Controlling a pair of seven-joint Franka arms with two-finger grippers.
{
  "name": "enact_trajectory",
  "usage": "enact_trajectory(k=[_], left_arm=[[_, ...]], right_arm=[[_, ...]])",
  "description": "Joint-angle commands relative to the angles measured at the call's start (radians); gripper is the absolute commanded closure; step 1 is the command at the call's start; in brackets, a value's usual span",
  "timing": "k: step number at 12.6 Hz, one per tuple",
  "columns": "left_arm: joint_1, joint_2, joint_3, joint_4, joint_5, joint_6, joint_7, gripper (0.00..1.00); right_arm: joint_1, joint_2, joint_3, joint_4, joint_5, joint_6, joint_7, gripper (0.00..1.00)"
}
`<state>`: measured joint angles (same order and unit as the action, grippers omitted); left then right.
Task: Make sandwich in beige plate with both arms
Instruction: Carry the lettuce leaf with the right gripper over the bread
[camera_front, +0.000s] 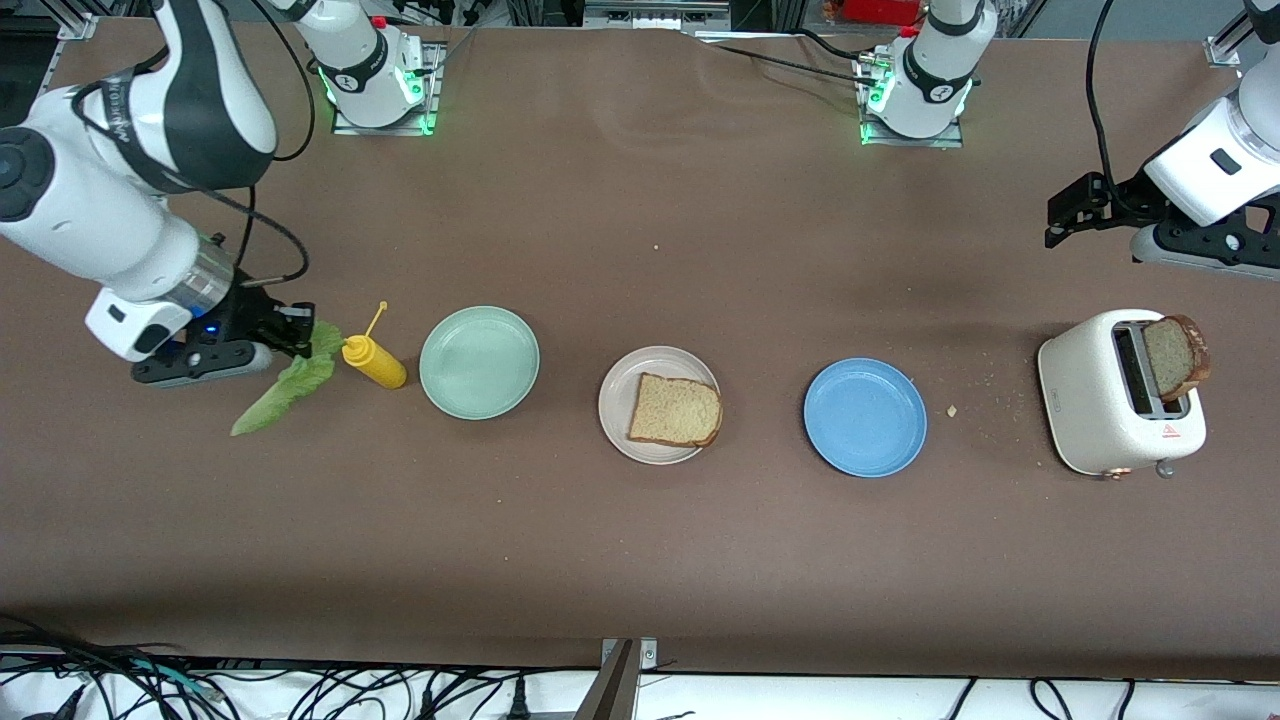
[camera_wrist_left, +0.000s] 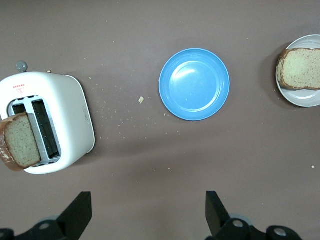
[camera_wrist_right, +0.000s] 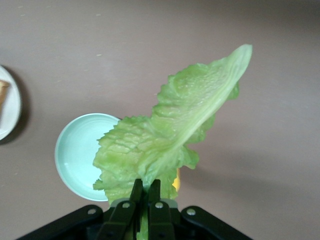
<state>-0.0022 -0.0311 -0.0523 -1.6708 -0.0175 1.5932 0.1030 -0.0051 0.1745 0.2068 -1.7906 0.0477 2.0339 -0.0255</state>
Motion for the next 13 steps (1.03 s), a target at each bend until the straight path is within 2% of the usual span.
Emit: enact_trajectory(k=[1, 3, 9, 13], left_arm=[[0.002, -0.007, -0.004, -0.001, 0.017, -0.007, 0.004, 0.00], [0.002, -0.007, -0.004, -0.001, 0.019, -0.007, 0.004, 0.00], [0.002, -0.007, -0.003, -0.001, 0.019, -0.007, 0.006, 0.00], [0.002, -0.007, -0.004, -0.001, 0.019, -0.007, 0.006, 0.00]], right_arm=[[0.057, 0.028, 0.010, 0.045, 0.073, 0.003, 0.001, 1.00], [0.097, 0.057, 0.010, 0.053, 0.139, 0.049, -0.010, 1.00], [0.266, 0.209, 0.011, 0.077, 0.143, 0.247, 0.007, 1.00], [0.358, 0.339, 0.010, 0.154, 0.146, 0.324, 0.007, 1.00]])
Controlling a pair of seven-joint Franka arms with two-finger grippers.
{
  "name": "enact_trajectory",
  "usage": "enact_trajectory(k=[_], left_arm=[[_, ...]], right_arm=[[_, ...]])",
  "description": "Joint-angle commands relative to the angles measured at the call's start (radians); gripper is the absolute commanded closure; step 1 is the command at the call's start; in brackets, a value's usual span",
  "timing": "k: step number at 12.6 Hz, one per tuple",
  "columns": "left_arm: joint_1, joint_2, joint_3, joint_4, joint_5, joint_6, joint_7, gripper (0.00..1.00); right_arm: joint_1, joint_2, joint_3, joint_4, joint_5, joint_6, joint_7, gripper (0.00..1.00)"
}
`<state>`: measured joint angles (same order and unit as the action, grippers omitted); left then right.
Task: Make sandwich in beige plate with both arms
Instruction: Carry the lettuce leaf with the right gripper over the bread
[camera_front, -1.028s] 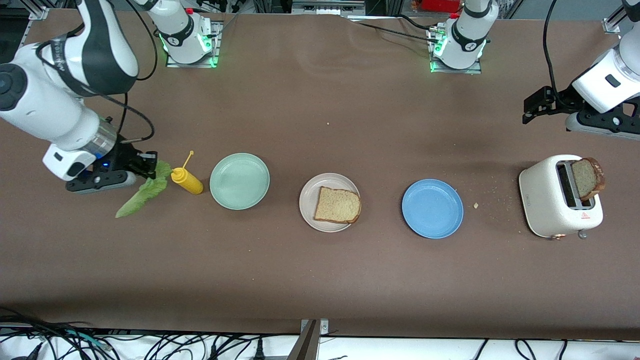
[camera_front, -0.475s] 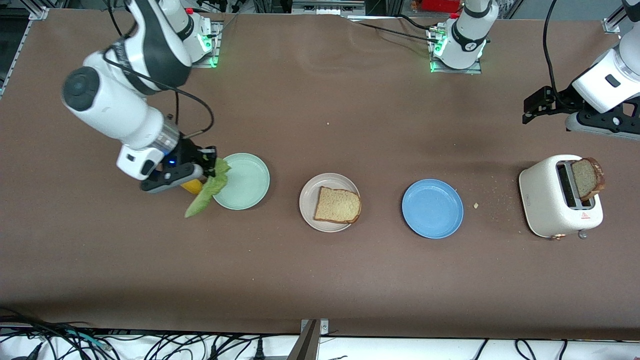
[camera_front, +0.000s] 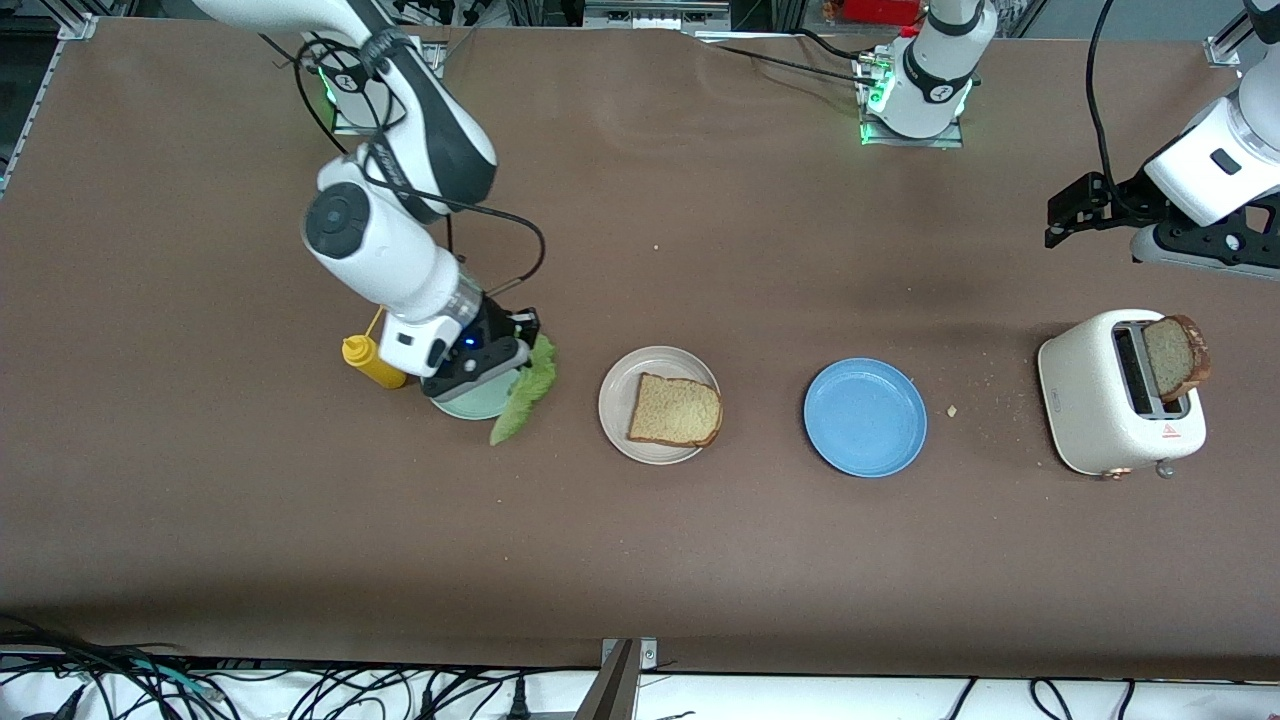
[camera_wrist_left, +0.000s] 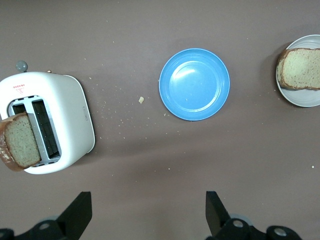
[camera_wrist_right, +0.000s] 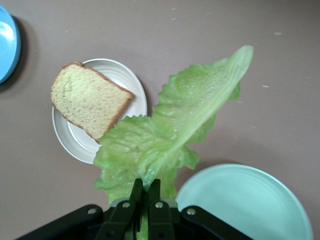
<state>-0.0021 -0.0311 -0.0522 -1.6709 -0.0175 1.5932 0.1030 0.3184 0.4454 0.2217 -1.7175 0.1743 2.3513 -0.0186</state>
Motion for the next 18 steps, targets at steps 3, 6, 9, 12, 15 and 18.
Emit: enact_trajectory(k=[3, 6, 9, 12, 15, 18], left_arm=[[0.002, -0.007, -0.005, -0.001, 0.019, -0.007, 0.006, 0.00], [0.002, -0.007, -0.003, -0.001, 0.019, -0.007, 0.006, 0.00], [0.002, -0.007, -0.003, -0.001, 0.019, -0.007, 0.006, 0.00], [0.002, -0.007, -0.003, -0.001, 0.017, -0.007, 0.006, 0.00], [0.002, -0.007, -0.003, -0.001, 0.019, -0.007, 0.006, 0.00], [0.002, -0.007, -0.003, -0.001, 0.019, -0.007, 0.004, 0.00]], right_arm=[[0.093, 0.143, -0.007, 0.113, 0.099, 0.109, -0.001, 1.00], [0.131, 0.205, -0.005, 0.136, 0.125, 0.192, 0.000, 1.00], [0.185, 0.282, -0.007, 0.173, 0.188, 0.310, 0.000, 1.00], [0.202, 0.305, -0.007, 0.173, 0.188, 0.332, 0.000, 1.00], [0.209, 0.326, -0.007, 0.173, 0.188, 0.336, 0.000, 1.00], [0.228, 0.357, -0.008, 0.173, 0.185, 0.390, -0.003, 1.00]])
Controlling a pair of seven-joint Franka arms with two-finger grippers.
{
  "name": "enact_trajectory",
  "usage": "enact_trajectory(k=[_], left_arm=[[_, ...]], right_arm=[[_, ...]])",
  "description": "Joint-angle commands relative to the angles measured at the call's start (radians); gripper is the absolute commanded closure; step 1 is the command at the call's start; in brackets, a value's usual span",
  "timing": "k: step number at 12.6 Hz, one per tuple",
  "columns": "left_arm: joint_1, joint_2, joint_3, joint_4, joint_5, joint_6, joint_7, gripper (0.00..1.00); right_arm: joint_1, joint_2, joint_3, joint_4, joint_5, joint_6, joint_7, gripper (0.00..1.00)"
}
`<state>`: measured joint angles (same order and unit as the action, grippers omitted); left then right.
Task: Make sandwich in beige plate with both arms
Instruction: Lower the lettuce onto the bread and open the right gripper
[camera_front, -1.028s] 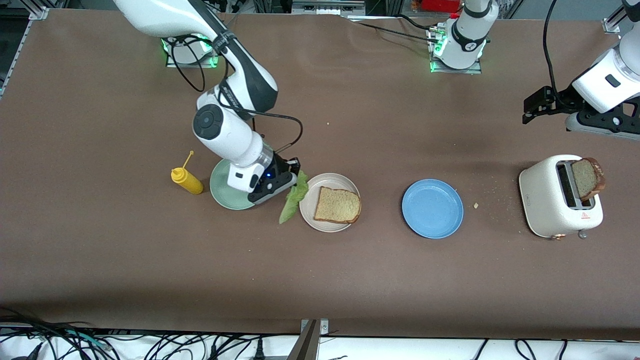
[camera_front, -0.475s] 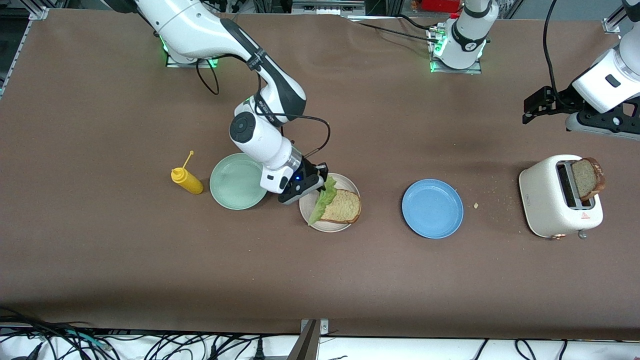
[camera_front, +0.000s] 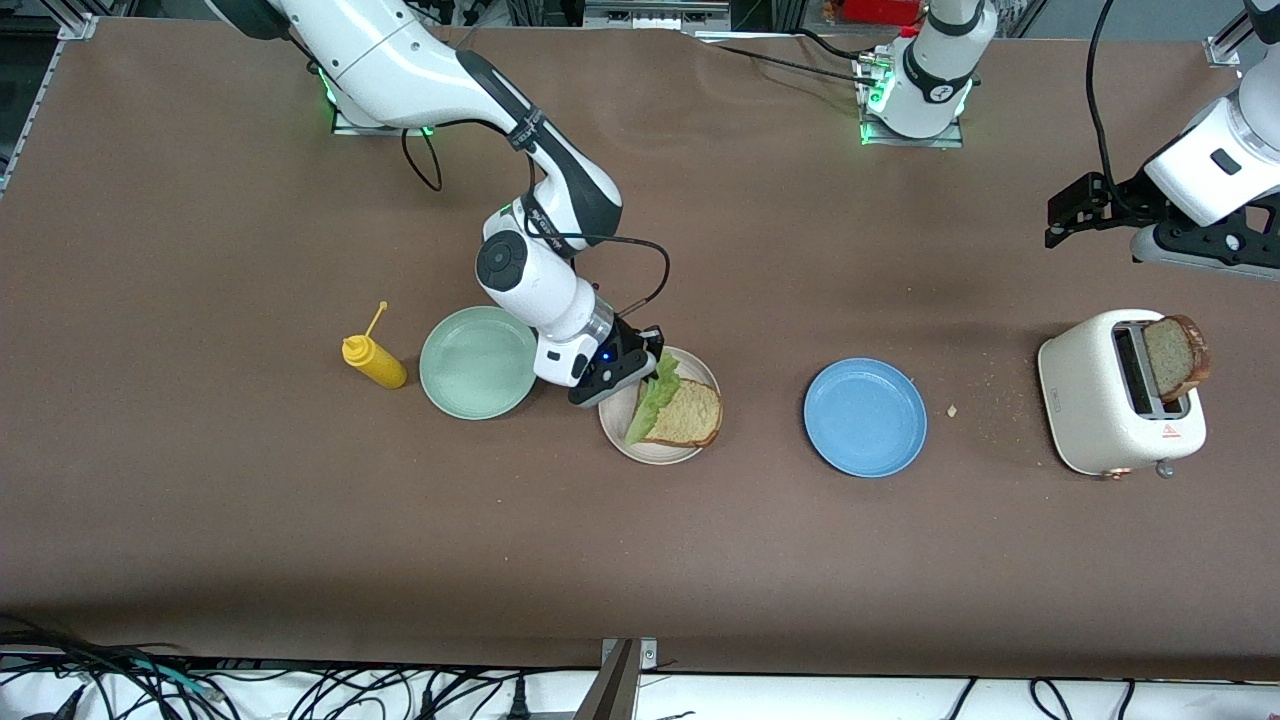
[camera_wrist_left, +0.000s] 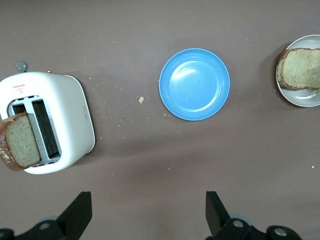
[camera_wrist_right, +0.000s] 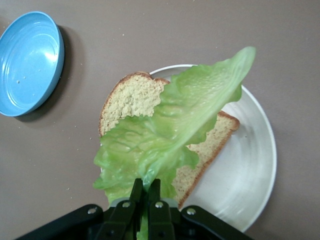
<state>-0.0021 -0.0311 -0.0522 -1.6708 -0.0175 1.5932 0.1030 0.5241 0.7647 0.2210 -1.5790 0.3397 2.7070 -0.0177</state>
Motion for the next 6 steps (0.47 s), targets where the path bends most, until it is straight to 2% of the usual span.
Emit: enact_trajectory(k=[1, 4, 5, 6], left_arm=[[0.002, -0.007, -0.003, -0.001, 0.019, -0.007, 0.006, 0.00], [0.002, -0.007, -0.003, -0.001, 0.019, -0.007, 0.004, 0.00], [0.002, -0.007, -0.003, -0.001, 0.019, -0.007, 0.004, 0.00], [0.002, -0.007, -0.003, -0.001, 0.017, -0.007, 0.006, 0.00]], right_arm=[[0.022, 0.038, -0.008, 0.034, 0.018, 0.034, -0.008, 0.93], [0.022, 0.038, -0.015, 0.034, 0.010, 0.034, -0.021, 0.13], [0.022, 0.036, -0.020, 0.034, 0.009, 0.034, -0.022, 0.00], [0.022, 0.036, -0.022, 0.034, 0.009, 0.034, -0.030, 0.00]])
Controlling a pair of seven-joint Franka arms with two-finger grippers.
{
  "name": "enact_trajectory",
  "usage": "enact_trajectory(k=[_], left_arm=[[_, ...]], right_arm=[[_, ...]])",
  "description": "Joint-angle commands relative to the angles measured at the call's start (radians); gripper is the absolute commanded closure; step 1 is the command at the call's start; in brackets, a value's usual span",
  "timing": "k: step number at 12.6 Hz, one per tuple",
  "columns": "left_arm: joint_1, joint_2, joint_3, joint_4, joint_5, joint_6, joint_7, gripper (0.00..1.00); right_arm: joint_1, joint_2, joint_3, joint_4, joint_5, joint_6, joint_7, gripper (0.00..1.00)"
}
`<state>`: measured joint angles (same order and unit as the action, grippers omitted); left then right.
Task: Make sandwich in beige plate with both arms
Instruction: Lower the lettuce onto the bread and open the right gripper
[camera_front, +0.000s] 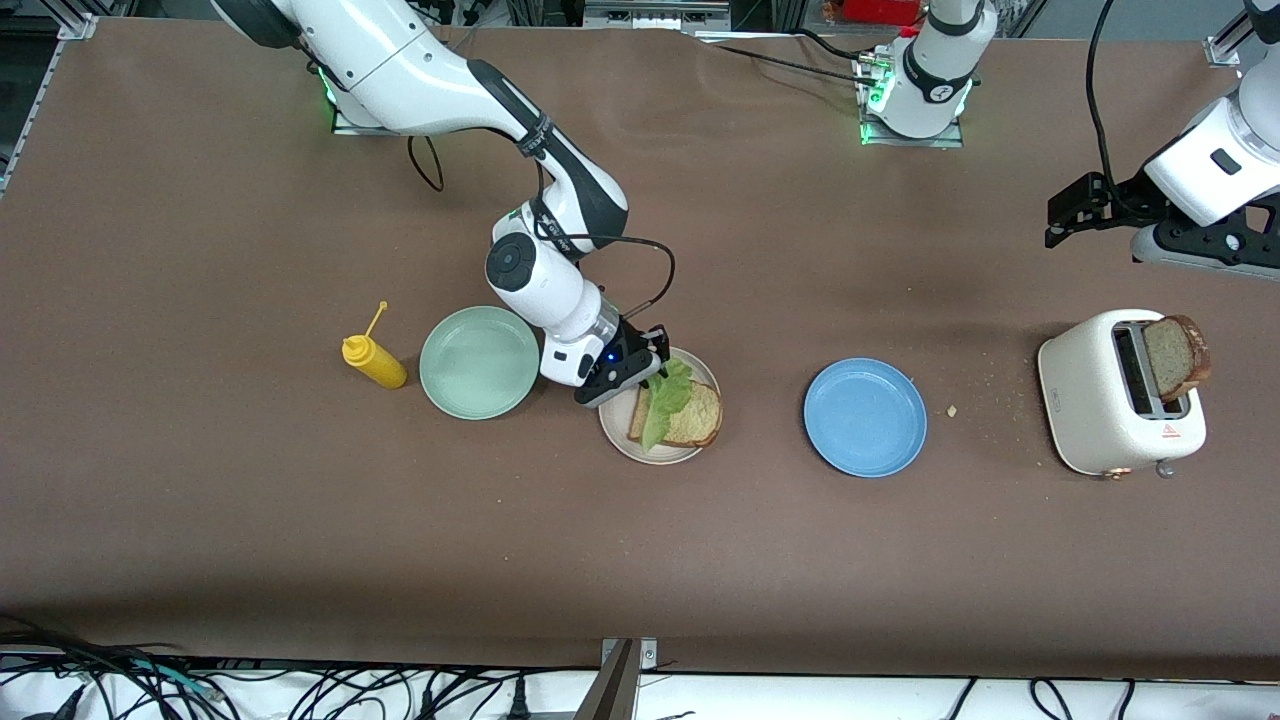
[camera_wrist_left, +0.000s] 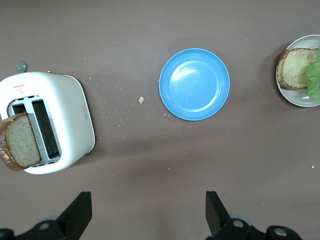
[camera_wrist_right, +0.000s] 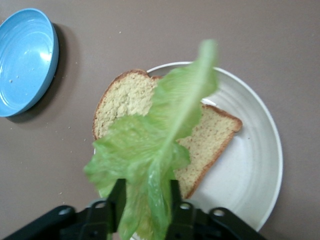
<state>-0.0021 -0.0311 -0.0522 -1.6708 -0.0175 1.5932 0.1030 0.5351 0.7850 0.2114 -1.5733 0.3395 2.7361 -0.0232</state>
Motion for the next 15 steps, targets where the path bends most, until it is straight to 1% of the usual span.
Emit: enact_trajectory(k=[1, 10, 13, 15], left_arm=[[0.002, -0.007, -0.003, -0.001, 0.019, -0.007, 0.006, 0.00], [0.002, -0.007, -0.003, -0.001, 0.021, -0.007, 0.007, 0.00], [0.002, -0.007, -0.003, -0.001, 0.022, -0.007, 0.007, 0.00], [0.004, -0.007, -0.002, -0.001, 0.024, -0.006, -0.003, 0.00]], right_arm=[[0.011, 0.016, -0.018, 0.029, 0.009, 0.005, -0.041, 0.00], [0.005, 0.002, -0.027, 0.033, 0.010, 0.004, -0.084, 0.00], [-0.023, -0.033, -0.032, 0.022, 0.006, -0.015, -0.092, 0.00], [-0.055, -0.068, -0.033, 0.018, 0.006, -0.118, -0.092, 0.00]])
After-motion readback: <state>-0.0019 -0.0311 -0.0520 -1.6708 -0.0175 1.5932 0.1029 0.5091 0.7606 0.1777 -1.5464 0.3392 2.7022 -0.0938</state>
